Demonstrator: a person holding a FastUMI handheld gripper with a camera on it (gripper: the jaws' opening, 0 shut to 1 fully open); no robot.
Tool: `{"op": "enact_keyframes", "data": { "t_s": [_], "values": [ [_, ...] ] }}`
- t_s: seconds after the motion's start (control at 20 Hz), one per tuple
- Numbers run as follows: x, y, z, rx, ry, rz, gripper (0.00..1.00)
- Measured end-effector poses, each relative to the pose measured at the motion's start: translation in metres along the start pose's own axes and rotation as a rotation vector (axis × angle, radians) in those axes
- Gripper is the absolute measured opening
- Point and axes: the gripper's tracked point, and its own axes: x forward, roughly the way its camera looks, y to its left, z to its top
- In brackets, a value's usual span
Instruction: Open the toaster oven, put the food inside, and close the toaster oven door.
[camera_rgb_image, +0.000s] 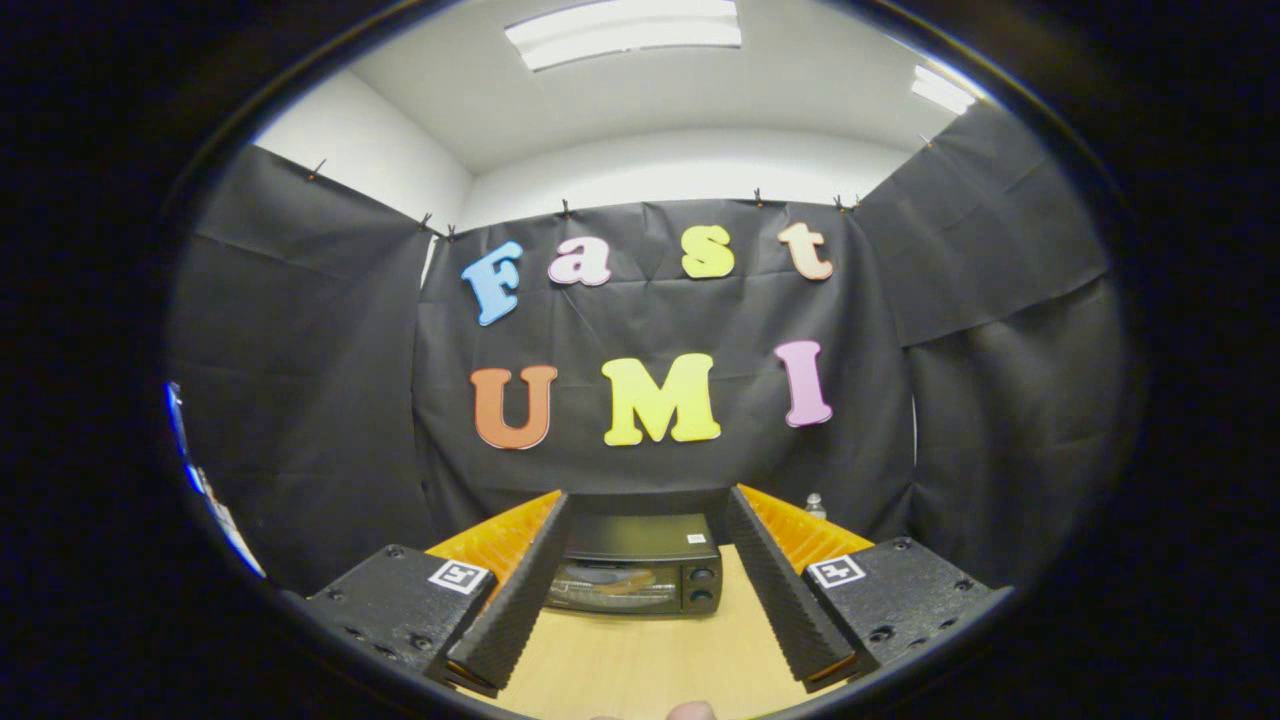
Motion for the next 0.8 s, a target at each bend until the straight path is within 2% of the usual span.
{"op": "enact_keyframes", "data": {
  "t_s": [0.2, 0.35, 0.5, 0.8],
  "values": [
    [-0.011, 0.001, 0.029, -0.067, -0.001, -0.011, 1.0],
    [-0.022, 0.009, 0.041, 0.004, -0.002, 0.001, 1.0],
    [-0.026, -0.006, 0.057, -0.015, -0.022, -0.042, 1.0],
    [-0.031, -0.014, 0.069, 0.002, -0.025, -0.053, 1.0]
  ]
}}
